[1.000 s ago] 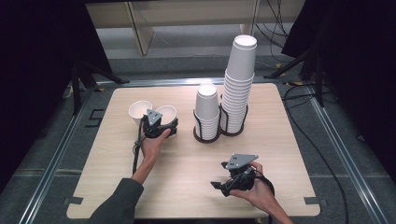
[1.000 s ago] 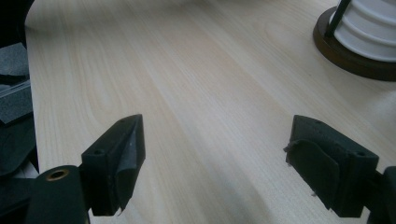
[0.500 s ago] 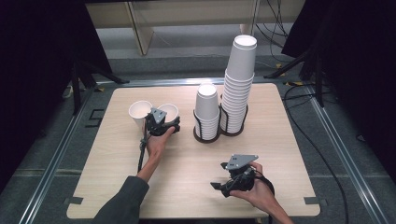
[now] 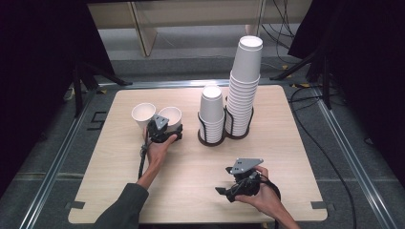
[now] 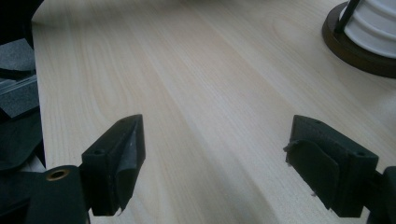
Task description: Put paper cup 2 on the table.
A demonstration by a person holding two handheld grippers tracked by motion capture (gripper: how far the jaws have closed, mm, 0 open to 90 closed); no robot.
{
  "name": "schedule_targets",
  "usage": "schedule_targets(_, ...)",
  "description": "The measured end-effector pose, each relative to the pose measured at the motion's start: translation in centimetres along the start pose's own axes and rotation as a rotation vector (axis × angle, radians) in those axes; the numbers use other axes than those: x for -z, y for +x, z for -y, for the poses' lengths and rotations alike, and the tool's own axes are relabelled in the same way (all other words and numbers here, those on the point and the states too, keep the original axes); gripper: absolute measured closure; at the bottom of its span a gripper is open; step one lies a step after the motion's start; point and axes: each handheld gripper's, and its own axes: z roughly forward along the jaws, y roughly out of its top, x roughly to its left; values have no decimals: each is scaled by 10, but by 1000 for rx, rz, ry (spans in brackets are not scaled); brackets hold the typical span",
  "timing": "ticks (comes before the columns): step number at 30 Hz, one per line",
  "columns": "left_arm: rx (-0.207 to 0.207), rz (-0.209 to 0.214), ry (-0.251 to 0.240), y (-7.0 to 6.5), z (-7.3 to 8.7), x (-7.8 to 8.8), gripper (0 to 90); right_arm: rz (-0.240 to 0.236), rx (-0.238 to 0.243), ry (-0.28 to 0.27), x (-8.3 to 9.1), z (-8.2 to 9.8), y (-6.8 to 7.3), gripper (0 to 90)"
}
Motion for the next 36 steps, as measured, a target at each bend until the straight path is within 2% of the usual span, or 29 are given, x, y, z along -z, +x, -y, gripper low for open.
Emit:
schedule_targets(2,0,5,20,0,2,3,142,-2,-1,0,0,0,0,201)
schedule_targets(3,10,10,22,1,2,5,142,-3,-23,6,0,0,1,200)
schedule_targets(6,15,16,47,3,4,8,143,-2,-26,7,0,0,1,200)
schedule_targets(7,10,19,59,3,5,9,143,-2,-23,10,0,0,1,200)
schedule_targets(8,10,17,56,2,6,11,143,-1,2,3,0,0,0,199)
schedule_targets(10,-5,23,61,0,7,16,143,-2,-2,4,0,0,0,199)
schedule_targets(12,-10,31,61,-2,7,20,143,-3,-27,8,0,0,1,198)
schedule_targets(13,-15,26,71,-2,7,22,143,-2,-27,8,0,1,1,198)
schedule_targets(14,-4,35,79,-1,7,24,143,-2,-10,2,0,0,1,198)
schedule_targets(16,3,57,88,0,7,28,143,-6,-10,5,0,0,1,198)
schedule_targets(20,-16,50,104,3,8,38,143,-6,-15,3,1,1,1,198)
schedule_targets(24,19,81,103,8,10,51,143,2,-7,-3,1,1,0,198)
schedule_targets(27,6,94,100,8,13,62,143,5,-6,-3,1,1,0,198)
schedule_targets(32,16,125,85,7,18,82,144,5,-11,-3,1,0,1,198)
schedule_targets(36,3,152,65,4,21,99,144,5,-11,-6,1,0,1,198)
